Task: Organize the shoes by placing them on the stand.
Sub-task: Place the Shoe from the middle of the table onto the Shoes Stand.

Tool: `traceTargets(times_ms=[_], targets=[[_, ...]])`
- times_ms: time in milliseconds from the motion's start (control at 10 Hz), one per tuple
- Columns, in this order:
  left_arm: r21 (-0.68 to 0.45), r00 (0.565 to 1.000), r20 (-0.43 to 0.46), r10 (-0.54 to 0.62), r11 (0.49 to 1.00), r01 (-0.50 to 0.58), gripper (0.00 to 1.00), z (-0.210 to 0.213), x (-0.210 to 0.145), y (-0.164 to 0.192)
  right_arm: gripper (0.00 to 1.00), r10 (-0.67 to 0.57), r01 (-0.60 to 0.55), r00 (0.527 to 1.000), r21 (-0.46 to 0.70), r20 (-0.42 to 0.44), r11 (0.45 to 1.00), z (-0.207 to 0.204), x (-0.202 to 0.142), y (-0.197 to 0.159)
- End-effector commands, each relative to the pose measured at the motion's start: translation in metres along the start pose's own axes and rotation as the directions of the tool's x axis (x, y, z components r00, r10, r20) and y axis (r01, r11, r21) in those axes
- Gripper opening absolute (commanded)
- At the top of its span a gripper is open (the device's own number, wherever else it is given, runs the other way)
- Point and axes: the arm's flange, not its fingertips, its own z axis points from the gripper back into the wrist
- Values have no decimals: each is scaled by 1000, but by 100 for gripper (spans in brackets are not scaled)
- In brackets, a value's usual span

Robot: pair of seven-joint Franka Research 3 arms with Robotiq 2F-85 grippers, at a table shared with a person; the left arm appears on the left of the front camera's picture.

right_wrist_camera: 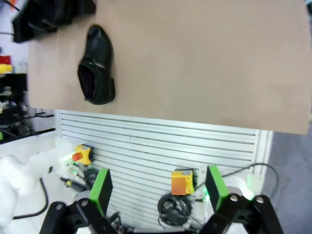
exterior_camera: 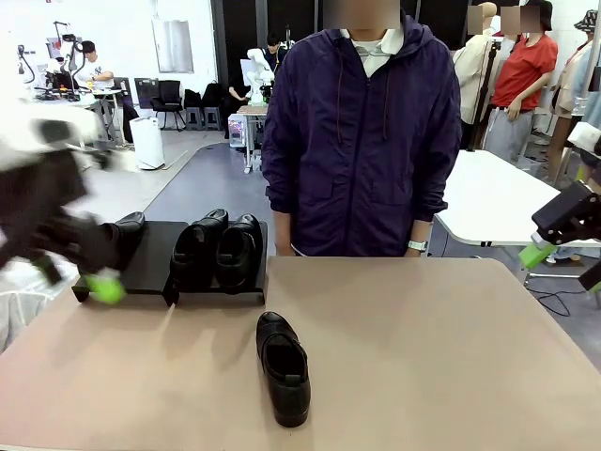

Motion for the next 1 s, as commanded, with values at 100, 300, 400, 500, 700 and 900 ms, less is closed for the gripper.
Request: traceTargets(times_ms=[100,300,400,500,700,900], targets=[[63,984,81,157,985,-162,100,-64,42,-77,100,17,-17,1000,27,-8,999,3,2,0],[61,966,115,234,968,-242,100,-101,43,-108,100,17,-17,1000,27,-8,999,3,2,0],[66,954,151,260,960,-272,100,-112,45,-112,100,17,-17,1000,27,-8,999,3,2,0],[42,979,90,183,981,-187,100,-93,42,-112,100,17,-17,1000,27,-8,999,3,2,0],[42,979,90,183,981,-187,100,-93,42,-112,100,17,-17,1000,27,-8,999,3,2,0],[38,975,100,198,978,-203,100,-100,44,-116,100,17,-17,1000,27,-8,999,3,2,0]])
